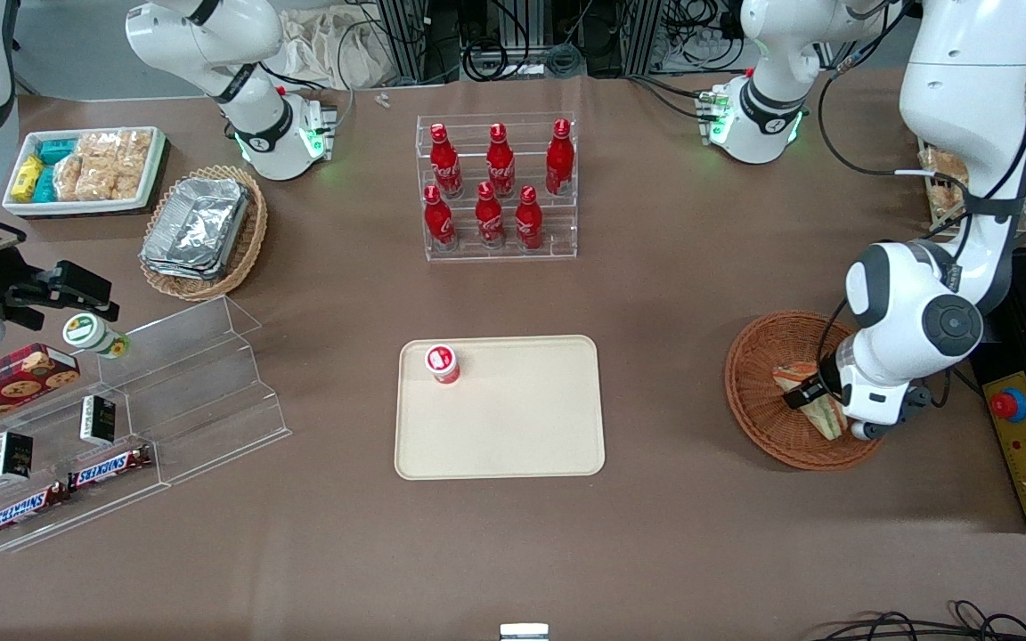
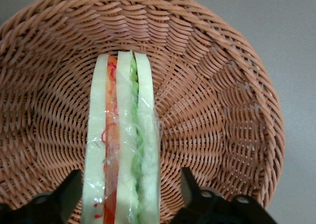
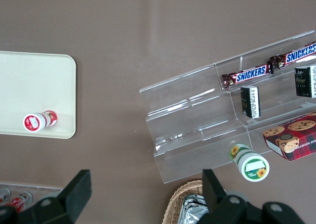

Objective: Place sandwich from basket to tray
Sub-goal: 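Close the left gripper on the upright wrapped sandwich, then lift the sandwich up out of the basket with the left gripper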

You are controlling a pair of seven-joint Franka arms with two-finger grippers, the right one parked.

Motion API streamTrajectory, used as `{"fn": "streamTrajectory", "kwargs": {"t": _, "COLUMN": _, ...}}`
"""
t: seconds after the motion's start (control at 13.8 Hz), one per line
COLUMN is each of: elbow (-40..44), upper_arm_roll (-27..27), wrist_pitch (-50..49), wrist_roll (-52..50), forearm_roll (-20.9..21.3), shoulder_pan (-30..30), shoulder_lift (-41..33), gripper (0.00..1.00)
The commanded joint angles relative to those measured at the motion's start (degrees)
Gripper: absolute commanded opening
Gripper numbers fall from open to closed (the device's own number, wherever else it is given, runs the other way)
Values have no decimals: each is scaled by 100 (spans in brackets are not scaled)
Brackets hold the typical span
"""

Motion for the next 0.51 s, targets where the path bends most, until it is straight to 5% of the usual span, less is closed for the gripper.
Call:
{"fn": "streamTrajectory", "kwargs": {"t": 0.0, "elbow": 0, "upper_arm_roll": 43, "wrist_pitch": 119, "wrist_roll": -135, "forearm_roll": 23, "shoulder_pan": -53, "shoulder_lift": -95, "gripper": 0}}
{"fn": "streamTrajectory", "kwargs": {"t": 0.43, "elbow": 544, "upper_arm_roll": 34, "wrist_pitch": -1168, "wrist_roll": -575, "forearm_roll": 32, "shoulder_pan": -62, "shoulder_lift": -866, "gripper": 0}}
